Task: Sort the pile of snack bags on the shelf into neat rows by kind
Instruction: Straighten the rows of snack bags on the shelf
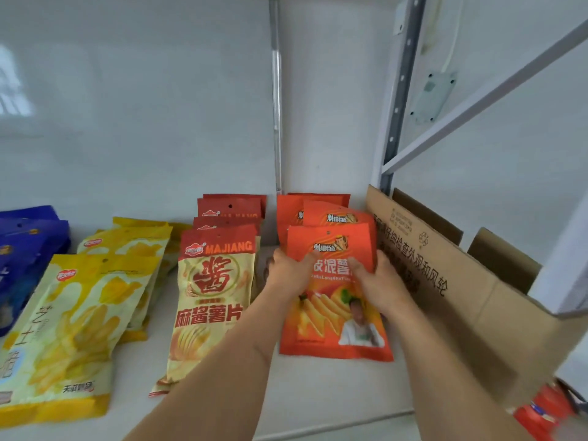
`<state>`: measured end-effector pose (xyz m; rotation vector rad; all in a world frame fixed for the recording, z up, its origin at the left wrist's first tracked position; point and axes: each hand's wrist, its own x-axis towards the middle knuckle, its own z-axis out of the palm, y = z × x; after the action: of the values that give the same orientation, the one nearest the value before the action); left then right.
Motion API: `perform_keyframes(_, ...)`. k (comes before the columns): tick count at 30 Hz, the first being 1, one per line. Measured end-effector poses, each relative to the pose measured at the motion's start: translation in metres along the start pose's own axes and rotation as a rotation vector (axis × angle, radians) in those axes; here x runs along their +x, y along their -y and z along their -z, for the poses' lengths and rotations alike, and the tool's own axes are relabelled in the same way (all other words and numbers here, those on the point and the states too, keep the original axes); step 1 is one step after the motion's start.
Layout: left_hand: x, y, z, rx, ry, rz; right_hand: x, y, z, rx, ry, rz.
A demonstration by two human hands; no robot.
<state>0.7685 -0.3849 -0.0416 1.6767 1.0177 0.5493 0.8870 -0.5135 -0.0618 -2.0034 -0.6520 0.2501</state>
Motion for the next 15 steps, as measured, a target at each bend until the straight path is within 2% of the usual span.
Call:
perform_keyframes(4,0.013,-0.004,-0.005,-0.155,0.016,0.090,0.011,-0.005,-0.004,0.096,0.038,0.004)
perform_keyframes(7,0.016,-0.001,-0.012,-0.138,0.002,0.058,0.020,-0.007,-0.006,0.159,0.070,0.016)
perform_keyframes(15,0.013,0.017,-0.013,-0.353,0.109,0.088,0.028,-0.012,-0.001,0.119,0.176,0.044)
